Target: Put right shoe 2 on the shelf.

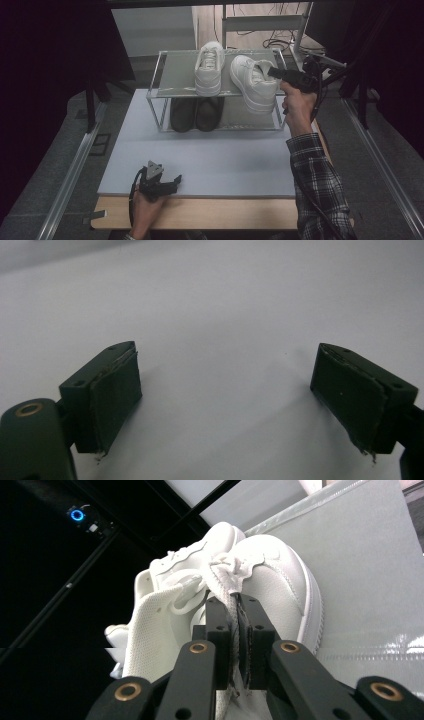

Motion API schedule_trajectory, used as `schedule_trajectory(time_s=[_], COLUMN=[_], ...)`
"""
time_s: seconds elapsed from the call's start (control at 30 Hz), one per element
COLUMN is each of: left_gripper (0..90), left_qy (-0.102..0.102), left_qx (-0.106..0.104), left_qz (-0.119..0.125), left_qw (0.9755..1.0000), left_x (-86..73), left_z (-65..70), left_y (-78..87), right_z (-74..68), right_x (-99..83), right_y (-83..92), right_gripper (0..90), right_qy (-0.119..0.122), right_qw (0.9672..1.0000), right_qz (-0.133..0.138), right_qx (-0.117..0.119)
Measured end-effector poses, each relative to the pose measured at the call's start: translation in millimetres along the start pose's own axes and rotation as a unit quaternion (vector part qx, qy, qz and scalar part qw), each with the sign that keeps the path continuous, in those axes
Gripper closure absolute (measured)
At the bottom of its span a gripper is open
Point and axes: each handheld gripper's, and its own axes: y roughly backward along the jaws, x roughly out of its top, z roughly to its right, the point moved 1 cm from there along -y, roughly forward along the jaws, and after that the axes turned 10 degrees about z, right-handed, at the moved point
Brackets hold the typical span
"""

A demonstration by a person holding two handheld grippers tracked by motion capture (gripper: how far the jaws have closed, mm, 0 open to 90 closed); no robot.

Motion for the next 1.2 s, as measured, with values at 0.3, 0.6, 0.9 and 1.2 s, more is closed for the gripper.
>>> schedule_trajectory(time_s=[0.3,0.6,0.9,1.2], left_gripper=[12.3,12.3,12.2,12.3], left_qy=[0.000,-0.001,-0.001,-0.001], left_qx=[0.000,0.000,0.000,0.000], left_qz=[0.000,0.000,0.000,0.000], left_qw=[1.0000,1.0000,1.0000,1.0000], left_x=[0.0,-0.1,0.0,0.0], left_z=[0.1,0.1,0.1,0.2], left_y=[0.1,0.1,0.1,0.1], right_z=[1.0,-5.3,-5.2,-5.6], right_x=[-3.1,-3.8,0.1,3.2], right_y=[-8.3,-7.8,2.4,21.0], right_gripper=[78.1,60.2,55.0,54.3], right_qy=[-0.004,0.031,0.044,0.078], right_qw=[0.9999,0.9992,0.9984,0.9967], right_qz=[0.007,0.003,-0.001,-0.003], right_qx=[0.008,0.024,0.036,0.024])
